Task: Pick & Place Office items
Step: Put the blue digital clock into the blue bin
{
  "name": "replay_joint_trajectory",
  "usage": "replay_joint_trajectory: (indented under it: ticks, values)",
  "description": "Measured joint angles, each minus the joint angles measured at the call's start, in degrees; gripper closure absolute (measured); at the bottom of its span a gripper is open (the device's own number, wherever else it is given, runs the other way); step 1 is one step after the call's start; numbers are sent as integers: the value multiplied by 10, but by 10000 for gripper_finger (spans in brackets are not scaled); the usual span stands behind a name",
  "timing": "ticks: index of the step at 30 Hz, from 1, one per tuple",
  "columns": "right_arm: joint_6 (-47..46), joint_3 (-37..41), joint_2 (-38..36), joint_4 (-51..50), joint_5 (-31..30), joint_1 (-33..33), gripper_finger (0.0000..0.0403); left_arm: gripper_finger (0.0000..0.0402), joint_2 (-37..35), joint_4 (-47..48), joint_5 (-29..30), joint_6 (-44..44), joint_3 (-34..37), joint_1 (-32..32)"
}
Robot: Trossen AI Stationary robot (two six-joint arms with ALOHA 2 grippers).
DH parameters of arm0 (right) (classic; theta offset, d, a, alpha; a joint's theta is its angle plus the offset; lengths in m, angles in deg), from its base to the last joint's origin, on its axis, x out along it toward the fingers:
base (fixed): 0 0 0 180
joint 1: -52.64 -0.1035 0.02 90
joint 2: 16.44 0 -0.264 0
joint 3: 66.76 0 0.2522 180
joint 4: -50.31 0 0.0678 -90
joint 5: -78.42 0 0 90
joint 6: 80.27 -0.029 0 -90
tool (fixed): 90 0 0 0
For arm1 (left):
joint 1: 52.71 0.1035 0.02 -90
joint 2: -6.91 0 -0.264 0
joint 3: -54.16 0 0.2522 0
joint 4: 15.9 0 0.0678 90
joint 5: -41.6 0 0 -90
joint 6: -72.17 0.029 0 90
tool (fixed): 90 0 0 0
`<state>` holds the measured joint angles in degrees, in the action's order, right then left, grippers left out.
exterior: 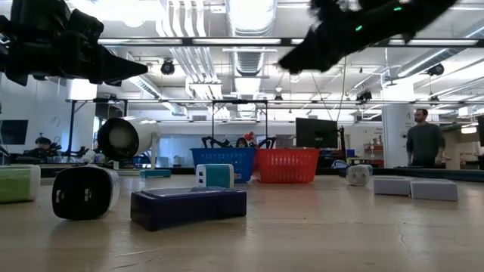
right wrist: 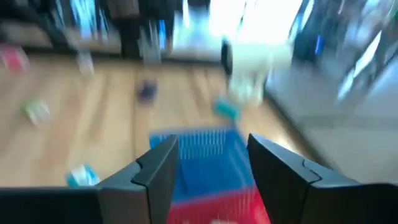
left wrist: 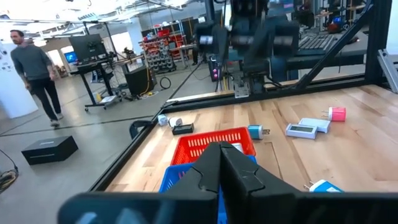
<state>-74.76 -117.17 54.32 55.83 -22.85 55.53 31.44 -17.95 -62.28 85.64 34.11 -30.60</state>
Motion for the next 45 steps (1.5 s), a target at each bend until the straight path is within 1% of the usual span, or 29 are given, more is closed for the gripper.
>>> replay_joint_trajectory:
  ticks: [2,4,7,9,11,14,16,17,20,27,32,34,37,42,45]
  values:
    - [0,53,-53,76,0,-5,224,395,0,0,0,0,0,0]
    - [-11,102,-103,130,-2,-6,234,395,0,0,0,0,0,0]
    - [-23,162,-175,150,-2,-6,260,393,0,0,0,0,0,0]
    - [-16,196,-219,158,0,-6,286,393,0,0,0,0,0,0]
    - [-6,232,-259,199,31,-4,314,394,0,0,0,0,0,0]
    - [-5,283,-304,297,101,4,357,396,0,0,0,0,0,0]
    - [-14,305,-329,318,111,10,383,396,0,0,0,0,0,0]
    - [-19,312,-341,315,110,15,388,396,0,0,0,0,0,0]
    - [-29,326,-366,304,99,29,390,392,0,0,0,-2,0,0]
    - [-42,350,-412,300,97,45,391,396,0,0,0,-4,0,0]
    - [-40,348,-440,240,85,44,391,395,0,0,0,-4,0,0]
    - [-41,348,-447,231,77,45,391,392,0,0,0,-4,0,0]
    - [-41,347,-456,234,83,44,391,389,0,0,0,5,0,0]
    - [-27,347,-455,230,82,44,391,392,0,-4,4,55,0,0]
    - [-27,347,-455,230,82,44,391,394,0,-4,4,52,0,0]
